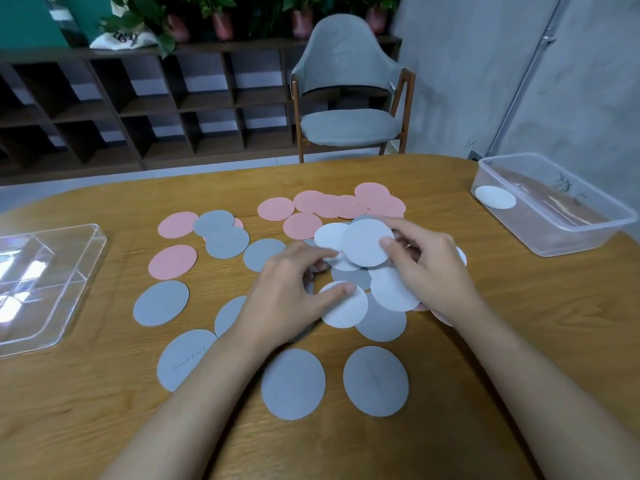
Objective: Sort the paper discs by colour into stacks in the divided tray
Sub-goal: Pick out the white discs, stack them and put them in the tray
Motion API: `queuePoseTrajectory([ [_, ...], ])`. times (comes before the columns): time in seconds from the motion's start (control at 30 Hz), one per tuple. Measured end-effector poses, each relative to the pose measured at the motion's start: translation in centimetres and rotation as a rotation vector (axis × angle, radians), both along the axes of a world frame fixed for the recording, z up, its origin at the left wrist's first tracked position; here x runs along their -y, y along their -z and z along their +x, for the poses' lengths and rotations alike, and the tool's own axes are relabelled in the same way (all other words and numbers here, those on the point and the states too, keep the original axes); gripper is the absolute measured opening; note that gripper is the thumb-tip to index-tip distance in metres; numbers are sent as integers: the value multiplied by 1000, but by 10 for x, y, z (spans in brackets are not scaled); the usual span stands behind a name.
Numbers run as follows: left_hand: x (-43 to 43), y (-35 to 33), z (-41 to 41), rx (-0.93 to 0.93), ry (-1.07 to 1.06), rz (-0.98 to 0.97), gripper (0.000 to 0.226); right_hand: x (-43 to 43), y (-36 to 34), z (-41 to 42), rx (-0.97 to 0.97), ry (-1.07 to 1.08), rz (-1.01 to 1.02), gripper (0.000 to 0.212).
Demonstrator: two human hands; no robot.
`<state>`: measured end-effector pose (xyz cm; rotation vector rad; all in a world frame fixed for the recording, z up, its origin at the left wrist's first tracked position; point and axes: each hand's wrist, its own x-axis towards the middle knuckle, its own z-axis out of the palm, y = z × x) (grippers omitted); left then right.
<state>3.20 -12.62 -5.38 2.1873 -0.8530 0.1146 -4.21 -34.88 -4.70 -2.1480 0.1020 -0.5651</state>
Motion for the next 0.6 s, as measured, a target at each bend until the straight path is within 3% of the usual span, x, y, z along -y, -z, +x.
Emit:
queuePoseTrajectory([
  [0.13, -8, -3, 0, -10, 100, 258, 70, 2, -1, -3, -10, 43, 75, 35],
  [0.3, -9, -7, 2, -43, 138, 242, 53, -1, 1, 1, -23, 30, 5, 35],
  [0.47, -7, -8, 3, -174, 76, -75, 18, -4, 0, 0, -37, 27, 16, 36],
  [0.6, -4, -10, 4, -316, 12, -304, 14, -5, 3, 1, -58, -3, 35, 36],
])
